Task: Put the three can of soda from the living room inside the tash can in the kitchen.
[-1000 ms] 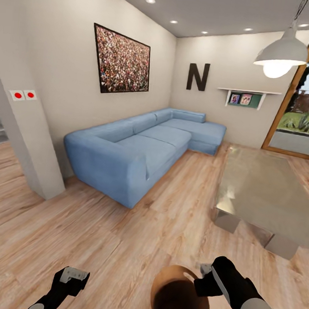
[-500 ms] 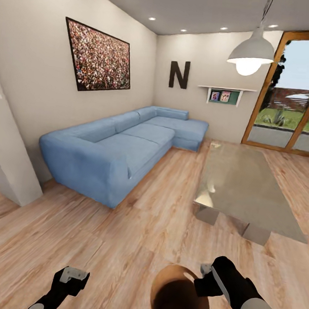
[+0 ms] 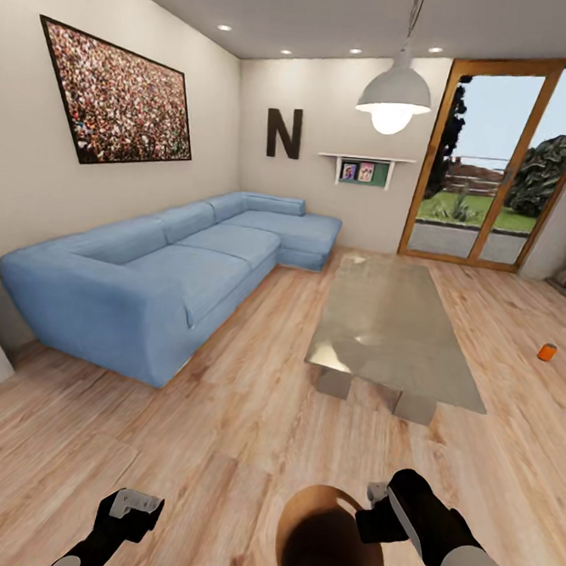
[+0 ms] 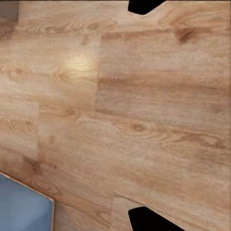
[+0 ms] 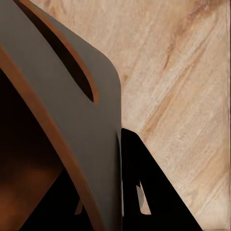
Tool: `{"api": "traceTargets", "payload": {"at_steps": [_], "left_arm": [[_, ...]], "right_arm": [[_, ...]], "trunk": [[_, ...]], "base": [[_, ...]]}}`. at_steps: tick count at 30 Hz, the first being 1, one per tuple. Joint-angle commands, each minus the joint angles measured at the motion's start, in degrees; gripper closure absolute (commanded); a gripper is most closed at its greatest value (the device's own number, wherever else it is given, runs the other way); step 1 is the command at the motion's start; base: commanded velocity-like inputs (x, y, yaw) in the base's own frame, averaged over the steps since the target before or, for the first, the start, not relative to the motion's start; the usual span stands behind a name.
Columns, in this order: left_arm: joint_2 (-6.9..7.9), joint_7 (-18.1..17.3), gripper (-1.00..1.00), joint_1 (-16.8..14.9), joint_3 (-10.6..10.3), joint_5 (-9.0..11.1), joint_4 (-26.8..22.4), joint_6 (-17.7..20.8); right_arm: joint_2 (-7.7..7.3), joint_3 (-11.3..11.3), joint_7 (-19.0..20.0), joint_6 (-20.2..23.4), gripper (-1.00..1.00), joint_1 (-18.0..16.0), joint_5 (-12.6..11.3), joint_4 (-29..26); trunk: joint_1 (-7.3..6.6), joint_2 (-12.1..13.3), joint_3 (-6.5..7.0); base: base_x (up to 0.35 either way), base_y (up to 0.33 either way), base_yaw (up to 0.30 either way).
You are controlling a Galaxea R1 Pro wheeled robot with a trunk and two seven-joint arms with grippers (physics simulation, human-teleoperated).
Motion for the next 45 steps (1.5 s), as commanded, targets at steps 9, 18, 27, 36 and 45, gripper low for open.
{"api": "traceTargets", "payload": {"at_steps": [9, 18, 27, 36, 45], "left_arm": [[0.00, -0.1, -1.00, 0.0, 0.0, 0.1, 0.0, 0.0], [0.00, -0.1, -1.00, 0.0, 0.0, 0.1, 0.0, 0.0], [0.00, -0.1, -1.00, 0.0, 0.1, 0.1, 0.0, 0.0], [0.00, -0.1, -1.00, 0.0, 0.1, 0.1, 0.0, 0.0], [0.00, -0.1, -1.00, 0.0, 0.1, 0.1, 0.0, 0.0]], "right_arm": [[0.01, -0.1, 0.3, 0.2, 1.00, 0.0, -1.2, 0.0], [0.01, -0.1, 0.3, 0.2, 1.00, 0.0, -1.2, 0.0], [-0.71, -0.8, 1.4, 0.2, 1.00, 0.0, -1.8, -0.2], [-1.20, -3.3, 8.5, 0.2, 1.00, 0.0, -1.6, -0.3], [-1.22, -3.6, 8.6, 0.2, 1.00, 0.0, -1.5, -0.4]], "trunk": [[0.00, 0.0, 0.00], [0.00, 0.0, 0.00], [0.00, 0.0, 0.00], [0.00, 0.0, 0.00], [0.00, 0.0, 0.25]], "base": [[0.017, -0.282, -0.240], [0.155, -0.254, -0.097], [0.183, -0.246, -0.006], [0.185, -0.244, 0.000], [0.185, -0.244, -0.093]]}}
